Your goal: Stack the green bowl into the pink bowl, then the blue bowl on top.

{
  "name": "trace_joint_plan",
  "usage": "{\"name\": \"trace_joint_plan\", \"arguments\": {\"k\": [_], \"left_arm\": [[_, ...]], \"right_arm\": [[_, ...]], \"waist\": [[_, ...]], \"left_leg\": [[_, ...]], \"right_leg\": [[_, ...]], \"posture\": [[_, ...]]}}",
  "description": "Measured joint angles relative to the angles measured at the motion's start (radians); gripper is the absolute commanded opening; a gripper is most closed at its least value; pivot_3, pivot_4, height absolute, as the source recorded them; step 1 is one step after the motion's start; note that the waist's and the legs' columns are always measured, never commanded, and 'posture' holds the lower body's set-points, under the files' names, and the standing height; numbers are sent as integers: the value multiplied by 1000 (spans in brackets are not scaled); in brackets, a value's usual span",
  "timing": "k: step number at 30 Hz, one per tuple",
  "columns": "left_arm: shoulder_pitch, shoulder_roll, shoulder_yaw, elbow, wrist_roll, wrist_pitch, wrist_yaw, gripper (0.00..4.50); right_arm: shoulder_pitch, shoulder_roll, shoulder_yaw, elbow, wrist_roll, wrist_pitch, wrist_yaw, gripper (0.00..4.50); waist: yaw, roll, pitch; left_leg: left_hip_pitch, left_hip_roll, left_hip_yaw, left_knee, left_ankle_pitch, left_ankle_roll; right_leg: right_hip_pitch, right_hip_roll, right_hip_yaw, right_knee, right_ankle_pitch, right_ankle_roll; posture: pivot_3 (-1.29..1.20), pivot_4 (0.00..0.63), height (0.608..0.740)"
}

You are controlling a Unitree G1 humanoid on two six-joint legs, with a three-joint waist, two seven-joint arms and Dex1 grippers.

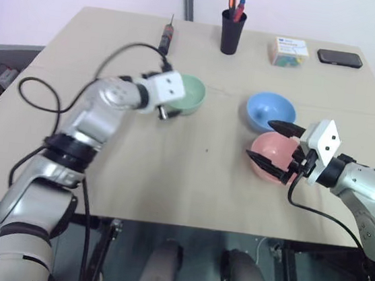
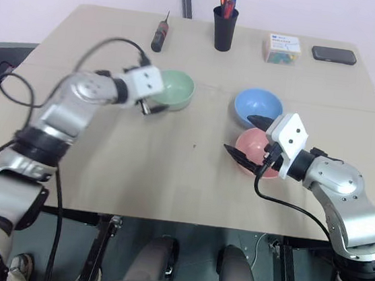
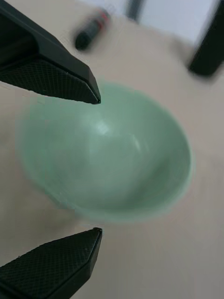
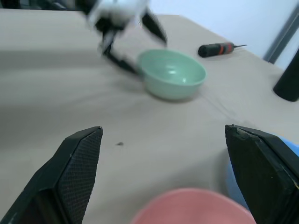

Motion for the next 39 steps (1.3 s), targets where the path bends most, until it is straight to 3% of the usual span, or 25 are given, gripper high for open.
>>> {"name": "trace_joint_plan", "arguments": {"k": [2,4,6,8,14,18,23,28,29,31,32,35,39], "left_arm": [[-13,-27,-23,52,15,-40,-38,2359],[-36,-37,-23,84,24,-54,-53,1618],[-62,-47,-21,111,34,-63,-57,593],[-71,-58,-17,133,40,-73,-66,223],[-70,-63,30,108,-14,-109,-162,223],[-56,-58,72,-99,-148,-117,-317,223],[-100,-169,85,-208,-278,-102,-441,223],[-164,-324,11,-86,-279,-212,-517,223],[-167,-353,-1,-58,-277,-232,-527,714],[-175,-385,-12,-21,-277,-250,-543,1136],[-184,-405,-27,11,-272,-281,-564,1613],[-188,-410,-31,42,-257,-323,-576,2684],[-195,-380,-10,40,-245,-330,-563,2684]], "right_arm": [[-3,0,0,-10,-3,1,-14,4500],[-7,1,-1,-11,-4,1,-27,4500],[-10,1,-8,-15,-4,1,-36,4500],[-8,-3,-18,-23,-5,1,-46,4500],[43,-28,-59,-50,-12,0,-61,4500],[234,-63,-178,-109,-31,0,-68,4500],[487,-43,-350,-213,-42,2,-79,4500],[685,39,-489,-335,-43,3,-116,4500],[689,45,-496,-349,-43,3,-128,4500],[695,51,-499,-367,-44,3,-139,4500],[698,56,-498,-385,-44,4,-149,4500],[684,56,-491,-411,-43,15,-174,4500],[643,50,-459,-413,-43,30,-195,4500]], "waist": [[-5,0,0],[-4,0,0],[-3,0,0],[-2,0,0],[1,0,0],[13,0,0],[5,1,0],[-10,3,-1],[-16,3,-1],[-25,3,-1],[-27,3,-2],[-28,3,-2],[-23,3,-2]], "left_leg": [[-12,0,-1,2,3,-4],[-12,0,-2,2,3,-4],[-12,0,-2,2,2,-3],[-11,0,-2,3,0,0],[-11,0,-2,4,0,0],[-13,-1,-4,4,2,-3],[-9,-1,-5,6,0,0],[-5,-1,-3,11,0,0],[-5,-1,-3,12,0,0],[-5,0,-4,14,0,0],[-5,0,-4,15,0,0],[-6,0,-4,15,0,0],[-7,0,-5,15,0,0]], "right_leg": [[-13,0,-1,4,0,0],[-13,0,-1,5,0,0],[-12,0,-2,4,0,0],[-11,0,-1,5,0,0],[-11,0,-1,7,0,0],[-10,-1,-4,4,0,0],[-7,-1,-3,8,0,0],[-5,1,0,15,0,0],[-5,1,0,15,0,0],[-5,2,0,16,0,0],[-5,2,0,16,0,0],[-5,2,0,16,0,0],[-5,2,-1,15,0,0]], "posture": [[0,150,740],[0,150,740],[0,150,740],[0,150,740],[0,150,740],[0,150,740],[0,150,740],[0,150,740],[0,150,740],[0,150,740],[0,150,740],[0,150,740],[0,150,740]]}}
